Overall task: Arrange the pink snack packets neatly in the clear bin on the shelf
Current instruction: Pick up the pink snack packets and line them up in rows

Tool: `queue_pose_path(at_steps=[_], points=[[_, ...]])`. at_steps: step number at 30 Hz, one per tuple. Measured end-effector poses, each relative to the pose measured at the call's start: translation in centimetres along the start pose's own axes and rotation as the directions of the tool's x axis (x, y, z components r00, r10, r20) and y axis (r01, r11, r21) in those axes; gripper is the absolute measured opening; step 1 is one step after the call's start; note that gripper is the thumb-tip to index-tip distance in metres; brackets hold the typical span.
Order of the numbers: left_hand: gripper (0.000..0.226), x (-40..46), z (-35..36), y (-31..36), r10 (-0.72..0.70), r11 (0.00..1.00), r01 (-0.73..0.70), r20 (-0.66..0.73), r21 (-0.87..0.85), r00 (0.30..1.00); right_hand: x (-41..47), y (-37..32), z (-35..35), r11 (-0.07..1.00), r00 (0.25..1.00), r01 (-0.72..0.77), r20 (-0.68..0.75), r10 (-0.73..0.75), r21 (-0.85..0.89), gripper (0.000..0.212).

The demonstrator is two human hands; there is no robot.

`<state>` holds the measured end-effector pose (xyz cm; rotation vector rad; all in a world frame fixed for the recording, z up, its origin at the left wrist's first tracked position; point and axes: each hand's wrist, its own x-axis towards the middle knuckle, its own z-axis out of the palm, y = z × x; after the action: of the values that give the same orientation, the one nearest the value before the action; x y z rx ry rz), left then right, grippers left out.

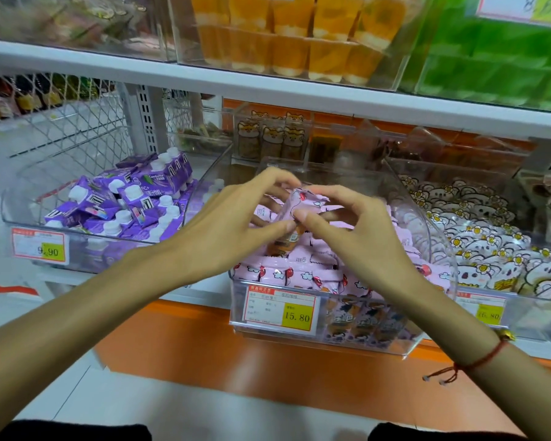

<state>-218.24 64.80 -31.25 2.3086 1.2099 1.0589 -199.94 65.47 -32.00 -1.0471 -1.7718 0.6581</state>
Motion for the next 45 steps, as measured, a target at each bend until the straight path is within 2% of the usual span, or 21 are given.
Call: queue_pose_path(at_steps=[2,4,6,8,10,13,15,17,21,24,26,31,35,41,43,45], points=[[0.054,0.1,-0.3,0.0,0.0,0.999,-0.001,-0.025,-0.035,1.0,-0.1,0.3,-0.6,0.987,0.997,-0.004,0.08,0.016,-0.159,0.043],[0.048,0.0,-0.6,0.0,-0.006,0.999,0.004,-0.051,-0.04,0.999,-0.4,0.9,-1.3,0.944,0.972,-0.032,0.21,0.106,-0.328,0.057],[0.034,-0.1,-0.6,-0.2,-0.027,0.995,0.024,-0.04,-0.092,0.999,-0.7,1.5,-2.0,0.872,0.922,-0.005,0.336,0.193,-0.489,0.056],[0.027,-0.3,-0.6,-0.2,-0.049,0.996,0.05,0.015,-0.077,0.999,-0.9,1.8,-2.6,0.856,0.899,0.044,0.393,0.191,-0.516,0.048],[0.024,-0.5,-0.5,-0.4,0.014,0.992,-0.021,0.056,0.127,0.998,-0.9,1.8,-3.1,0.867,0.898,0.058,0.405,0.172,-0.496,0.044],[0.017,-0.6,-0.7,-0.7,0.16,0.855,-0.207,0.139,0.476,0.977,-1.0,1.9,-3.4,0.876,0.901,0.065,0.406,0.155,-0.478,0.04],[0.021,-0.6,-0.7,-1.2,0.197,0.771,-0.303,0.243,0.56,0.95,-1.1,2.0,-3.5,0.881,0.907,0.07,0.398,0.14,-0.469,0.039],[0.029,-0.5,-0.6,-1.5,0.187,0.727,-0.34,0.304,0.597,0.934,-1.2,2.0,-3.5,0.869,0.917,0.099,0.384,0.11,-0.484,0.037],[0.03,-0.1,-0.4,-1.2,0.145,0.679,-0.33,0.321,0.656,0.936,-1.2,1.8,-4.1,0.829,0.966,0.148,0.257,-0.006,-0.539,0.026],[0.026,0.2,-0.1,-0.6,0.166,0.738,-0.246,0.184,0.628,0.969,-1.5,1.3,-4.2,0.839,0.984,0.152,0.162,-0.078,-0.522,0.021],[0.027,0.4,0.6,-0.1,0.177,0.797,-0.216,0.124,0.563,0.976,-1.9,1.3,-3.9,0.819,0.98,0.164,0.185,-0.071,-0.55,0.022],[0.03,1.1,2.2,0.1,0.003,0.837,-0.145,0.26,0.528,0.966,-2.9,1.7,-3.2,0.776,0.958,0.158,0.286,0.03,-0.611,0.029],[0.019,2.0,2.3,0.3,-0.095,0.873,-0.039,0.247,0.486,0.964,-2.8,1.7,-3.0,0.744,0.952,0.186,0.305,0.025,-0.642,0.026],[0.007,2.2,2.6,0.9,-0.127,0.928,0.054,0.177,0.367,0.976,-2.5,2.0,-3.0,0.81,0.948,0.147,0.315,0.049,-0.568,0.013],[0.005,2.2,2.4,1.1,-0.12,0.959,0.09,0.099,0.27,0.988,-2.4,2.2,-3.0,0.821,0.947,0.139,0.318,0.054,-0.553,0.012],[0.004,2.3,1.6,1.5,-0.137,0.987,0.136,-0.003,0.083,0.991,-2.4,2.3,-3.0,0.821,0.946,0.14,0.319,0.053,-0.554,0.013]])
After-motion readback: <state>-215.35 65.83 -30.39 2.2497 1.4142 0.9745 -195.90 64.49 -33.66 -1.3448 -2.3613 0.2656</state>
